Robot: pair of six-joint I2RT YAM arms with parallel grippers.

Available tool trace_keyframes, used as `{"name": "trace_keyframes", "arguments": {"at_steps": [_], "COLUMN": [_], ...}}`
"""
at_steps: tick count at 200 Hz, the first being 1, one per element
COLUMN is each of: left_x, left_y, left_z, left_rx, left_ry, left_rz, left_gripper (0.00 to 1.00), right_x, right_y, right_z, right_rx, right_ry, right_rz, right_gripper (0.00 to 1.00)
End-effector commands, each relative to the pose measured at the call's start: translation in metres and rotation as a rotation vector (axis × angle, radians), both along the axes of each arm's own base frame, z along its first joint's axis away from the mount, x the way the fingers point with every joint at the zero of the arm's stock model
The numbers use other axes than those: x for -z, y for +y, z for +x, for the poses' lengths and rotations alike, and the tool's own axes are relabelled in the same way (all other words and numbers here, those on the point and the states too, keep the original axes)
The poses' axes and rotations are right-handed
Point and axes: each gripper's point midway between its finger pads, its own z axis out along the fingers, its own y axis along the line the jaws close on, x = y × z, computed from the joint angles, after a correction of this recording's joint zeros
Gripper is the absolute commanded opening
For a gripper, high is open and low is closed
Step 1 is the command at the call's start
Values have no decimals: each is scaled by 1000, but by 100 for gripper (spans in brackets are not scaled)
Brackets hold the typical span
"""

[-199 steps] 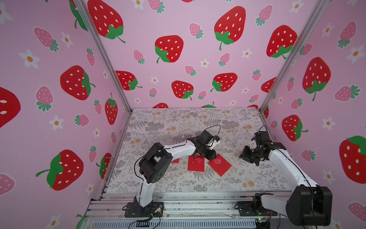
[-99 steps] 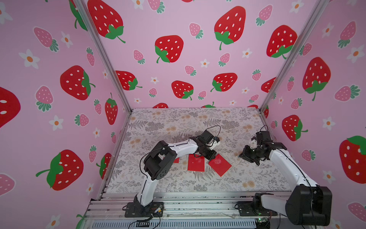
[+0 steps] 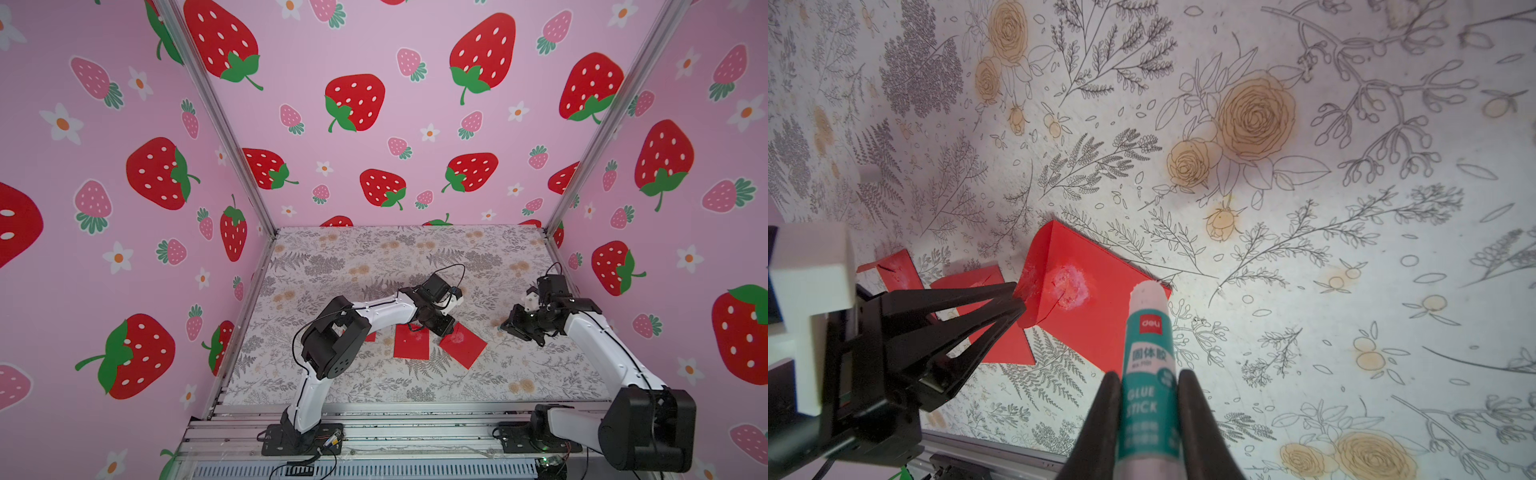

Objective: Seal the envelope with a glue stick
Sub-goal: Seal the envelope at the center of the board.

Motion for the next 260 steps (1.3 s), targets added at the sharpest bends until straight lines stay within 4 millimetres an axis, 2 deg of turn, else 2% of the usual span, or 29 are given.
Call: {"name": "trace_keyframes", "arguments": {"at_steps": [1, 72, 75, 85, 146, 215, 260], "left_x": [-15, -13, -13, -15, -15, -14, 1], "left_y": [-3, -3, -2, 1, 17, 5, -5], "left_z": [3, 7, 7, 11, 26, 8, -5], "left_rx": [0, 8, 7, 0, -5, 63, 86], "left_ry": [-26, -45, -50, -71, -178, -194, -162], "left_rz": [-9, 11, 13, 24, 139, 182, 185], "left_gripper": [17, 7, 3, 1, 0, 1, 2], "right_x": [4, 5, 5, 5, 6, 9, 11], "right_y": [1, 4, 4, 3, 3, 4, 4], "right_z": [-3, -4, -4, -4, -4, -5, -5], "right_rx": [-10, -20, -20, -19, -20, -21, -23], "right_ry": [13, 21, 21, 19, 23, 35, 41], "right_rz": [9, 23, 23, 23, 21, 25, 27], "right_gripper": [0, 0, 0, 0, 0, 0, 0]}}
